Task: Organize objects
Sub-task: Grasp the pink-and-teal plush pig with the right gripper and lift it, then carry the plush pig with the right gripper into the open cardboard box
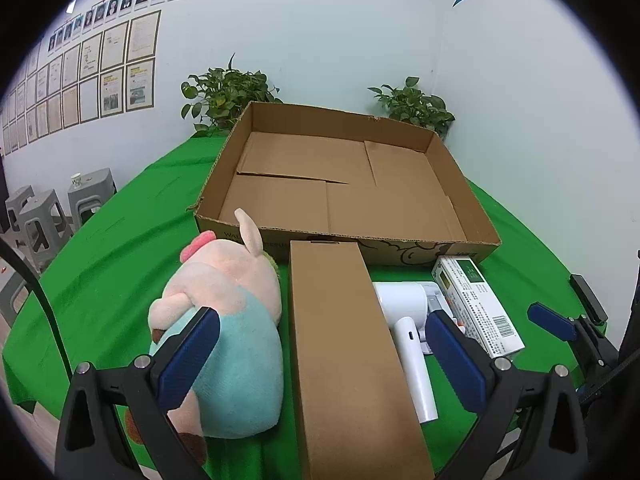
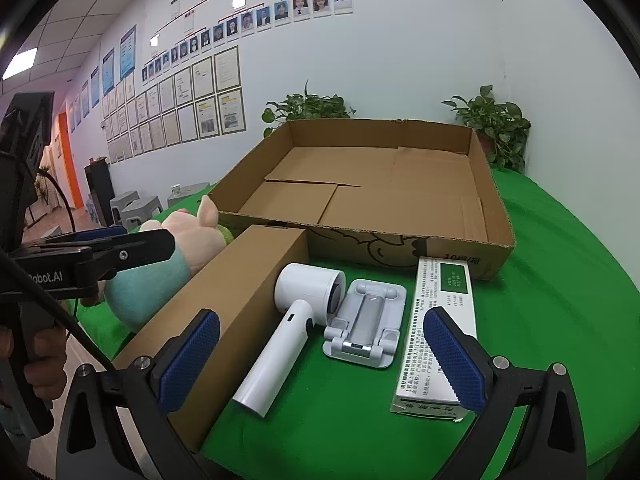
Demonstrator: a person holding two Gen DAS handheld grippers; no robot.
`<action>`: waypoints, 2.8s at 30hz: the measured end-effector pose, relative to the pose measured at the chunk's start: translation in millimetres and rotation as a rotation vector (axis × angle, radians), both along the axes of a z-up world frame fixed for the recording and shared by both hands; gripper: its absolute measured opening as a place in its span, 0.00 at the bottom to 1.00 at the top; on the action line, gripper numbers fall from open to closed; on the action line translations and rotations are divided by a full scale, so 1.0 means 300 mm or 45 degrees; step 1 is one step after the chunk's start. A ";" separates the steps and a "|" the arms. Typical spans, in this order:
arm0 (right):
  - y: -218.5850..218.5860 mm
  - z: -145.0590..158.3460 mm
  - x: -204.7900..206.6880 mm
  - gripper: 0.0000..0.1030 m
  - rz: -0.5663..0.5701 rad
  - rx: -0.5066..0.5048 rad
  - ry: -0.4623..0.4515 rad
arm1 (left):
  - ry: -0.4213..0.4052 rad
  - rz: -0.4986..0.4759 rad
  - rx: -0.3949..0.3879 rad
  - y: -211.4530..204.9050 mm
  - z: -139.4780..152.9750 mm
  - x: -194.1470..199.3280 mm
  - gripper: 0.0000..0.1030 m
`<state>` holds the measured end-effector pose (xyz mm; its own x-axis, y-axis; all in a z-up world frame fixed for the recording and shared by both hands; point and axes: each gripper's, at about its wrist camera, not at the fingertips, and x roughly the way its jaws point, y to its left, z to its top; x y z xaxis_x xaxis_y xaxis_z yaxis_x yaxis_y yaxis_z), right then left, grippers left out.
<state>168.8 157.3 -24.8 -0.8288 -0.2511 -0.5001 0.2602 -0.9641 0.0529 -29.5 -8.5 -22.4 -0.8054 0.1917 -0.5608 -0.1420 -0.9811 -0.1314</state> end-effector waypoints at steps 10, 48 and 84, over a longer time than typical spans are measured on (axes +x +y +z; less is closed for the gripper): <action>-0.034 -0.012 0.006 1.00 0.078 -0.013 -0.003 | -0.019 -0.017 0.010 -0.006 -0.012 -0.003 0.99; -0.314 0.074 -0.052 1.00 0.450 -0.087 -0.073 | -0.408 -0.054 0.371 -0.382 -0.271 -0.004 0.64; -0.974 -0.167 -0.285 0.76 0.625 -0.190 -0.672 | -0.136 0.115 0.055 -0.426 -0.257 0.245 0.62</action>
